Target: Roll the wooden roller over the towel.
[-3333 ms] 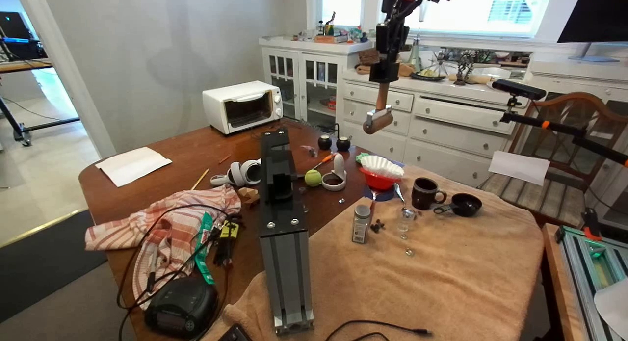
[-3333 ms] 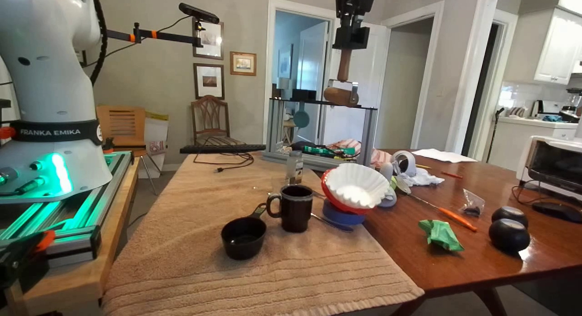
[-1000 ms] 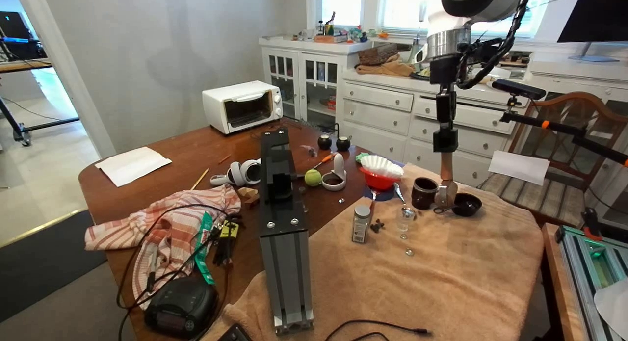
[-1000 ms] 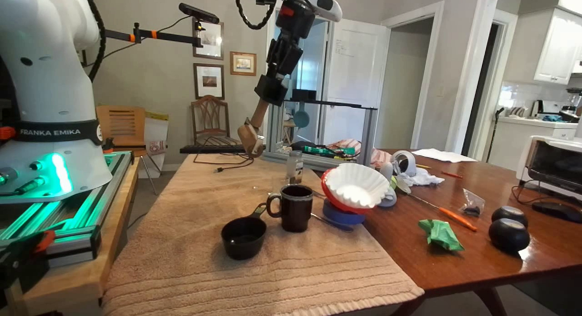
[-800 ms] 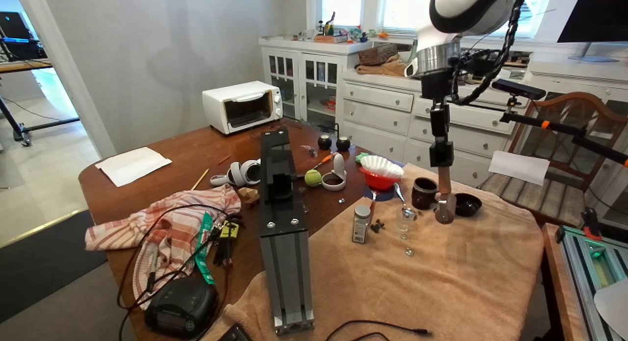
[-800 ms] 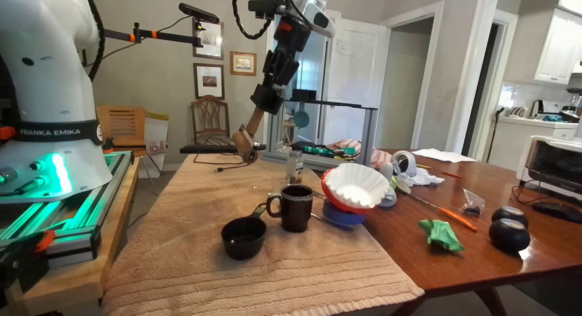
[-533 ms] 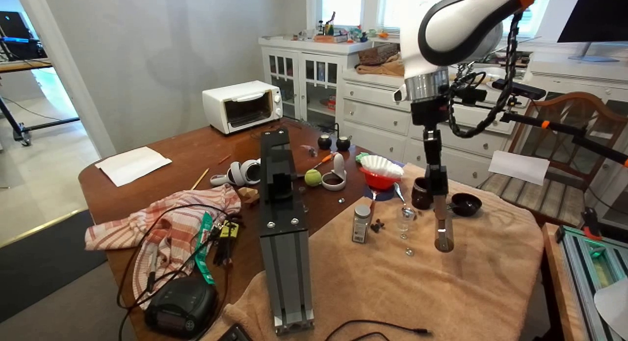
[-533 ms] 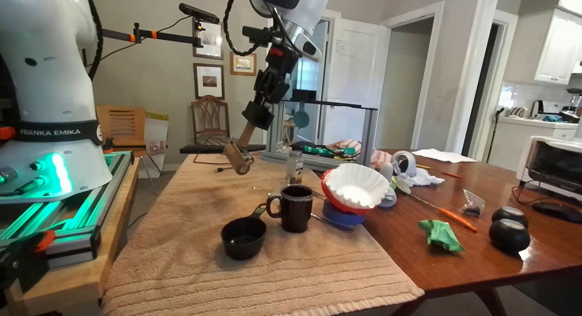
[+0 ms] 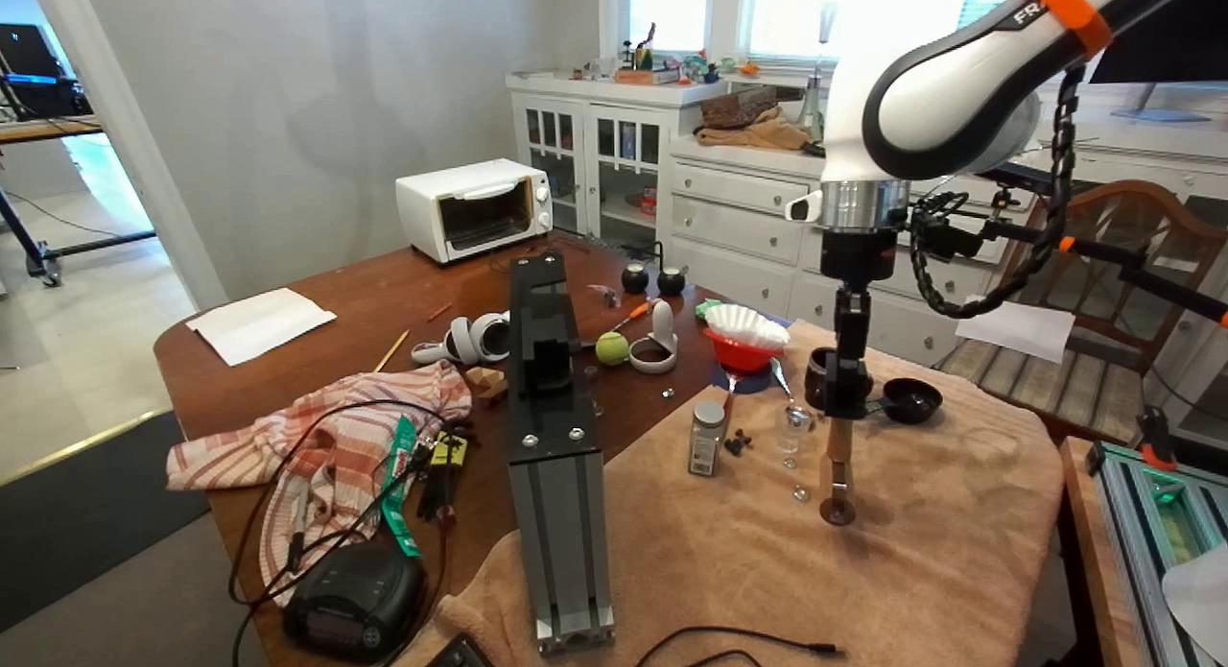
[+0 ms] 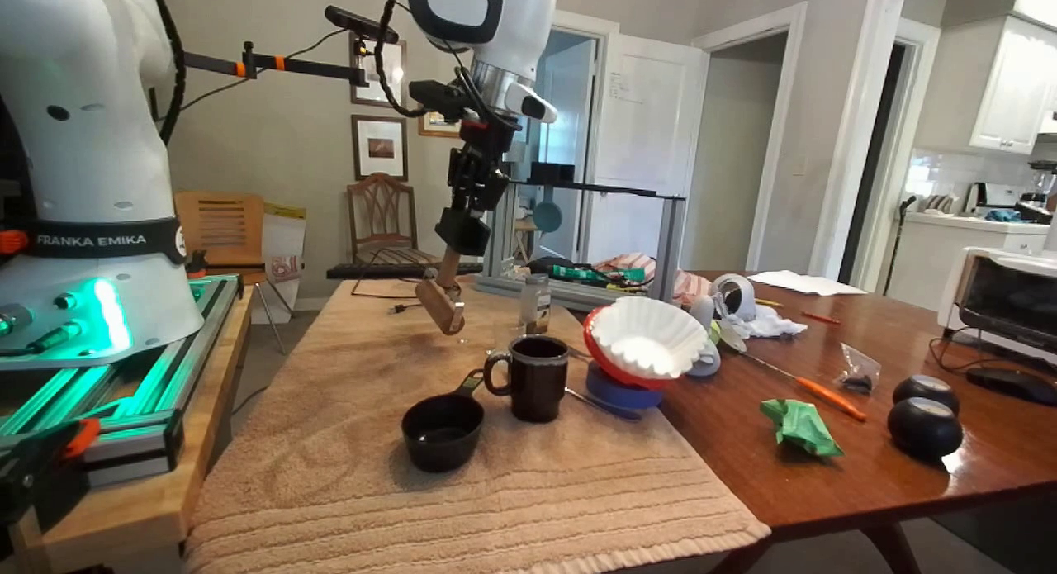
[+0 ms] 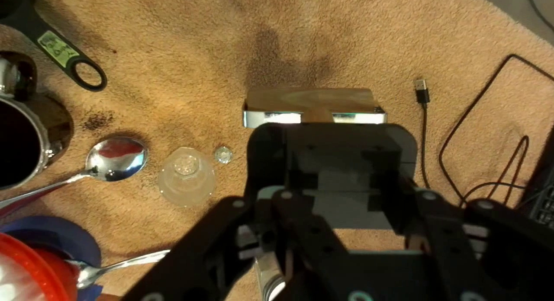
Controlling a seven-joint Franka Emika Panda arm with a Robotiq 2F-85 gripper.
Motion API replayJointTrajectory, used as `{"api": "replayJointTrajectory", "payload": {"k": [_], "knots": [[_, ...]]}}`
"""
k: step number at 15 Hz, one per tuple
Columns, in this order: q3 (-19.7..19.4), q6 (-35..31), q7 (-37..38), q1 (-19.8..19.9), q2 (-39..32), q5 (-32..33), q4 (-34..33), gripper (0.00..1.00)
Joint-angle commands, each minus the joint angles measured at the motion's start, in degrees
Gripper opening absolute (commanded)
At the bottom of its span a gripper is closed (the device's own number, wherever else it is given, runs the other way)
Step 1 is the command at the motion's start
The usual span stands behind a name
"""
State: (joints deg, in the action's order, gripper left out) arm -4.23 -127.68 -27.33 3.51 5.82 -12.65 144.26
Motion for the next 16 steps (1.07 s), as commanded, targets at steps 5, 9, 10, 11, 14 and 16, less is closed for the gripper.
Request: {"api": "replayJointTrajectory", "payload": {"k": [5,9,10,11,14,16], "knots": [[0.6,-13.7,11.1,0.0,9.1,6.0,11.8,0.22],[0.8,-16.5,17.9,0.4,9.7,10.6,14.3,0.22],[0.9,-16.9,19.3,0.4,10.0,11.1,14.8,0.22],[0.9,-16.7,20.4,0.2,10.3,11.0,15.0,0.22],[0.0,-15.0,18.4,-0.5,7.9,9.8,13.0,0.47],[0.0,-14.9,18.4,-0.8,7.9,9.7,13.0,0.47]]}}
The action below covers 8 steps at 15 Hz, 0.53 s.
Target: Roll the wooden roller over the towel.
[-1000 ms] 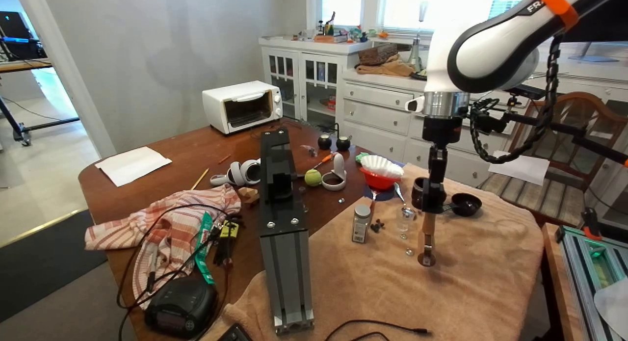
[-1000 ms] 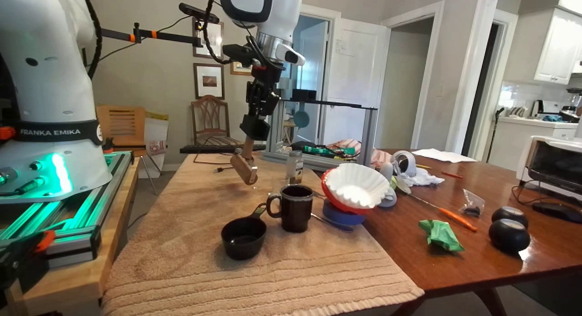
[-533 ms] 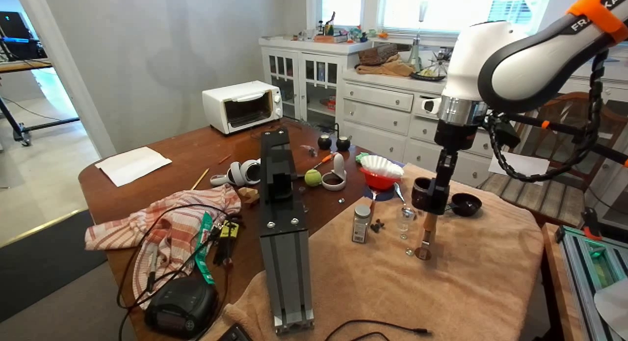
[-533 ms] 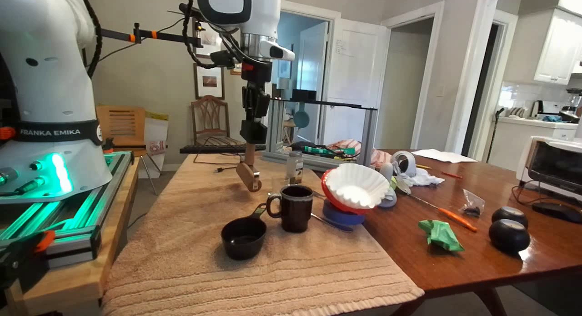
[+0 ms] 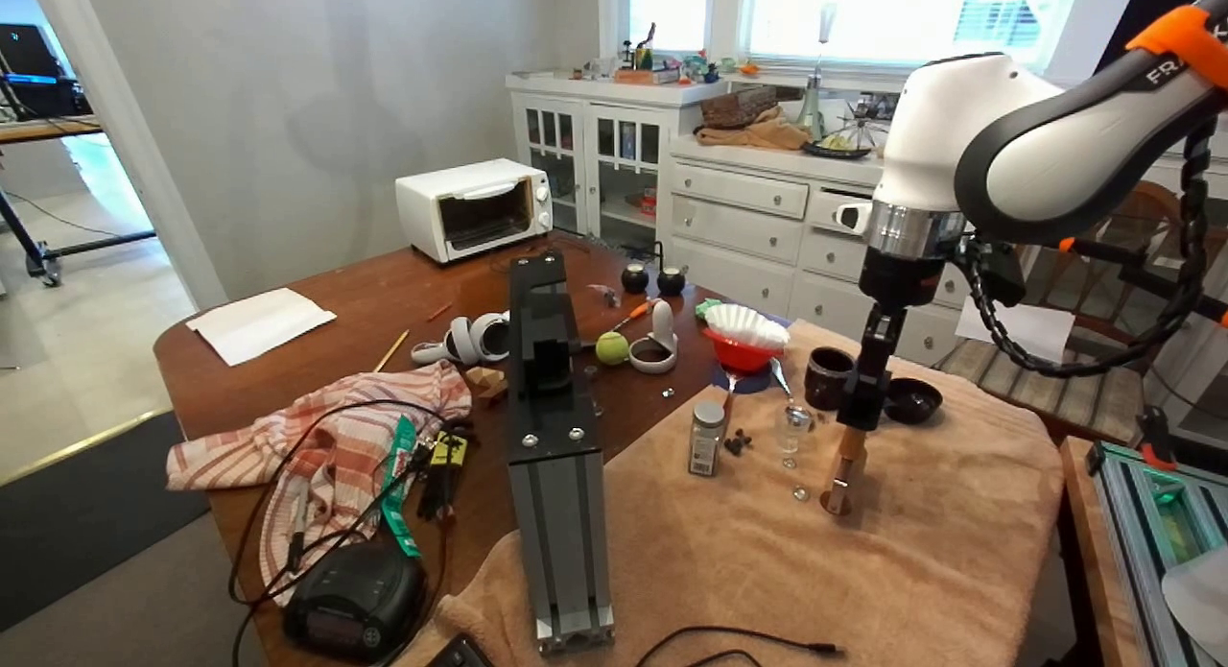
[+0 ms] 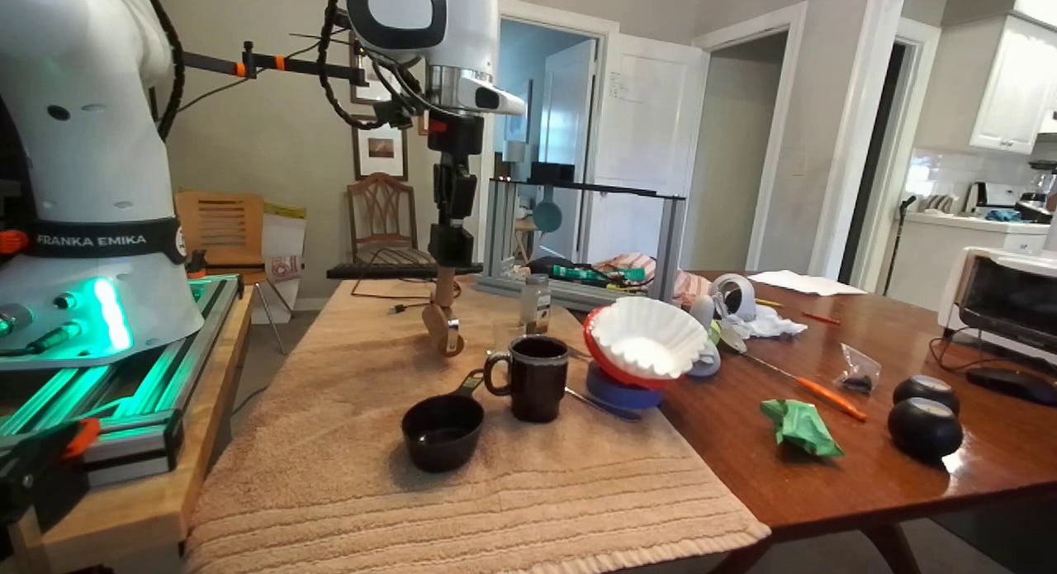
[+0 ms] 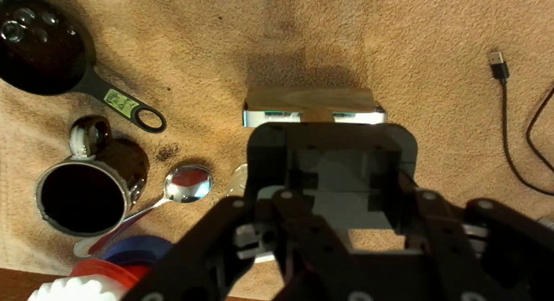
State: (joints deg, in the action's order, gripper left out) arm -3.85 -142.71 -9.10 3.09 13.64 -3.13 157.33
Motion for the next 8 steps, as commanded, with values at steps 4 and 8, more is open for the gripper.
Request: {"api": "replayJointTrajectory", "payload": {"k": [4,8], "knots": [[1.9,-0.8,7.7,1.3,-1.7,6.3,-0.9,0.22],[4.0,0.2,12.9,0.4,-2.6,9.2,-1.1,0.22]]}}
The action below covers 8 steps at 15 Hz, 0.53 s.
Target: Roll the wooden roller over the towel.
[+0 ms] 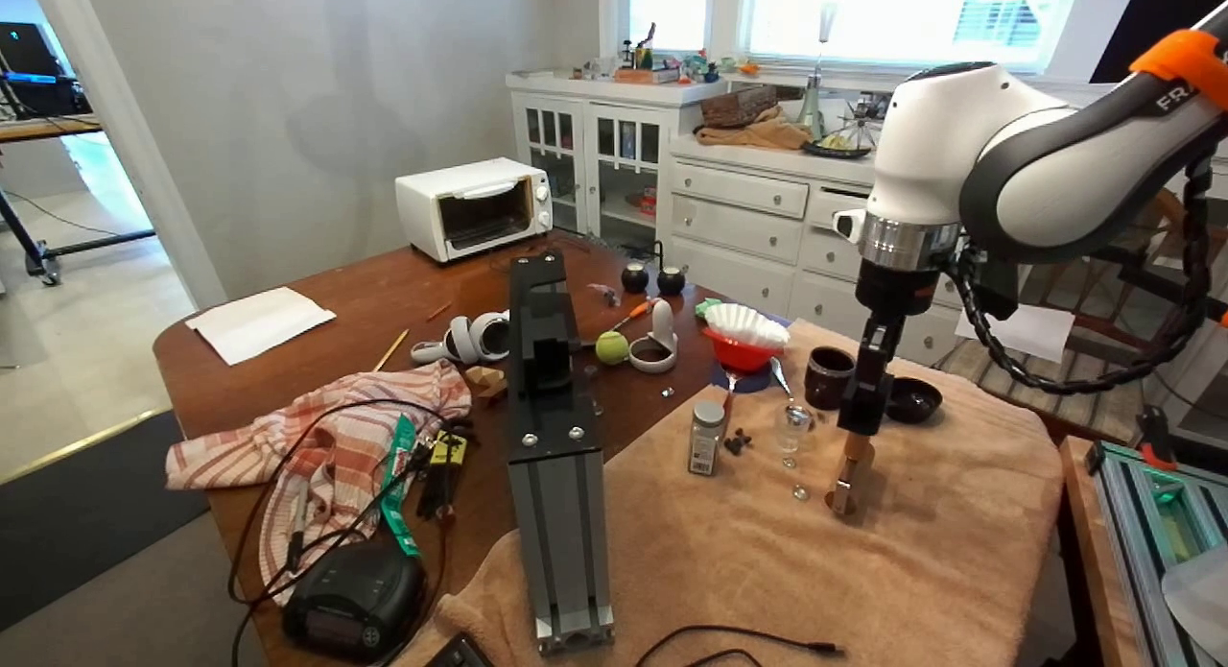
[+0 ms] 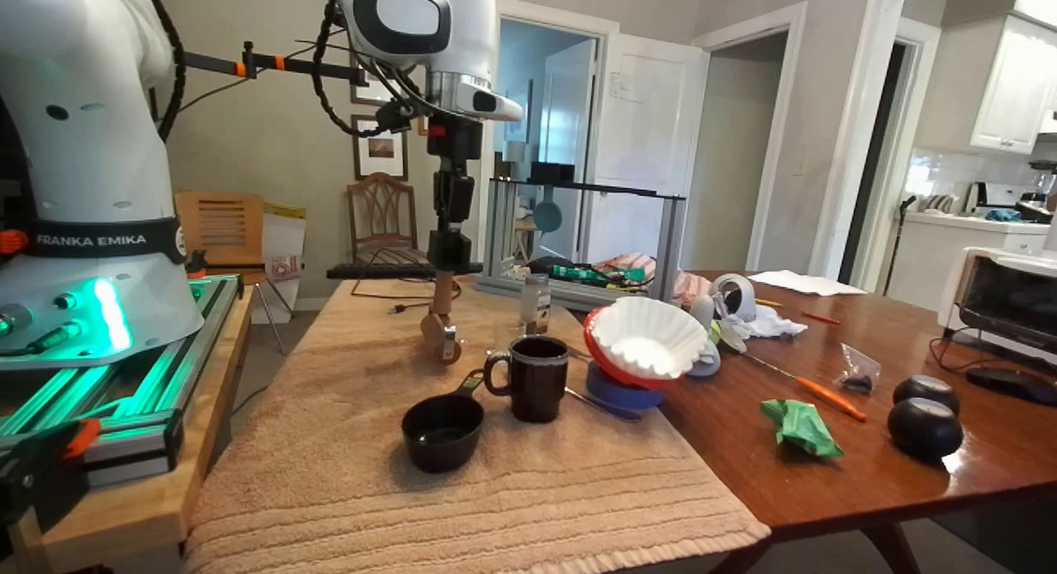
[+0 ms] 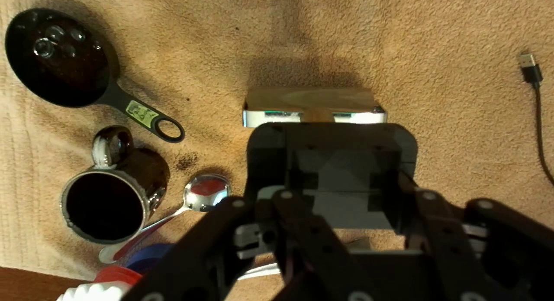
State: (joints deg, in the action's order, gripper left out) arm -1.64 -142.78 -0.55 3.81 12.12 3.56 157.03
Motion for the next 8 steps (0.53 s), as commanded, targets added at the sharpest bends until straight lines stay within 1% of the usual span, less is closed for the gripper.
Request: {"api": "replayJointTrajectory", "payload": {"k": [1,3,8], "knots": [[2.2,0.3,4.8,-0.7,-1.1,2.6,-0.7,0.22],[3.0,0.5,4.6,-1.4,-1.1,2.3,-0.6,0.22],[2.8,-1.1,-1.4,-3.4,-2.7,0.8,-1.2,0.22]]}}
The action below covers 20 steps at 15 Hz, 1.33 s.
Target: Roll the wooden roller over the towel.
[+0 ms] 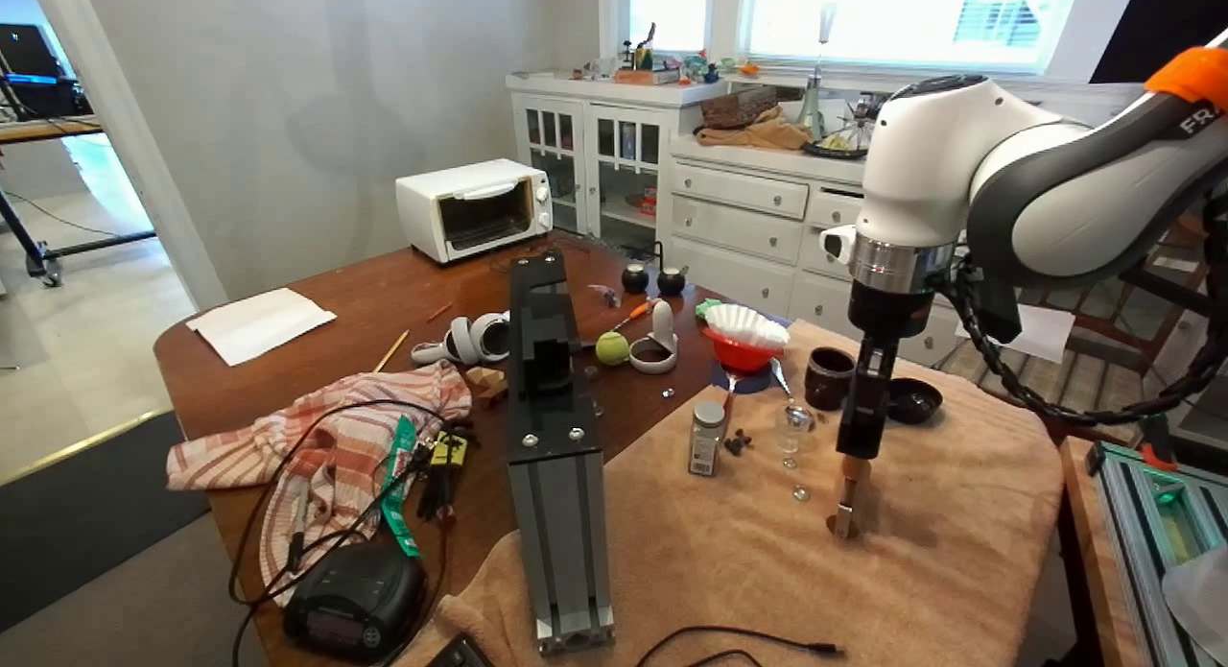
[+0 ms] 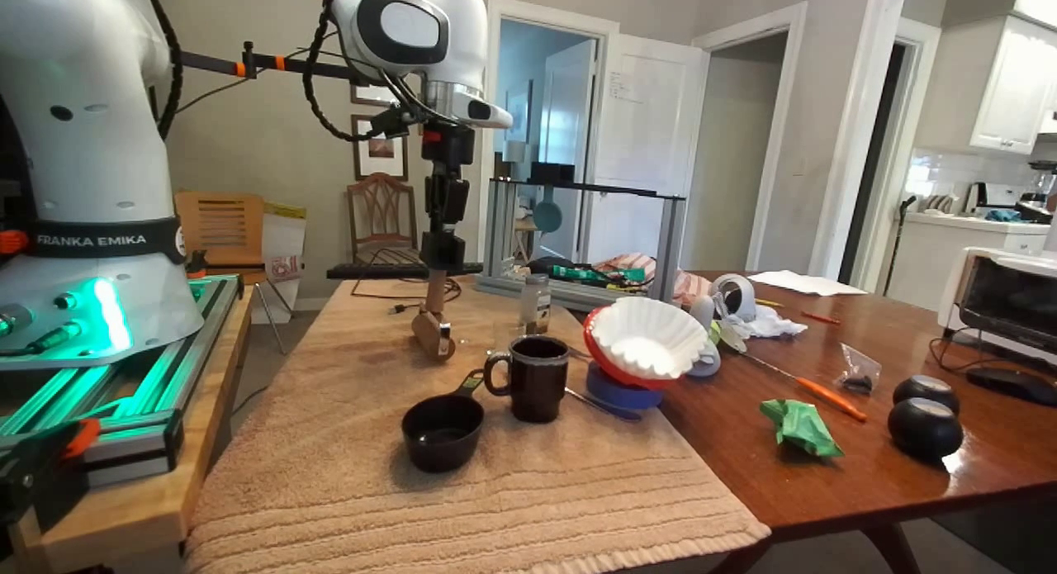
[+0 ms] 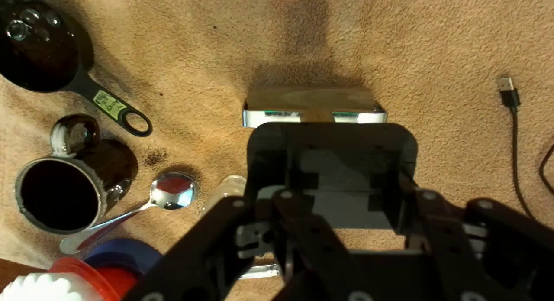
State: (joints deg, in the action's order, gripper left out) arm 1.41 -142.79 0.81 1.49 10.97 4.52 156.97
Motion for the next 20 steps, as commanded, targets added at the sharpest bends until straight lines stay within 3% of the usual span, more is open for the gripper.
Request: {"api": "replayJointTrajectory", "payload": {"k": [1,11,20], "knots": [[-0.4,-1.1,-3.8,-1.4,-2.2,-0.5,-1.6,0.22],[-0.8,-1.4,-23.4,-3.4,-12.3,-8.9,-10.5,0.22],[1.9,-1.5,-30.2,-3.3,-15.6,-10.2,-15.3,0.22]]}}
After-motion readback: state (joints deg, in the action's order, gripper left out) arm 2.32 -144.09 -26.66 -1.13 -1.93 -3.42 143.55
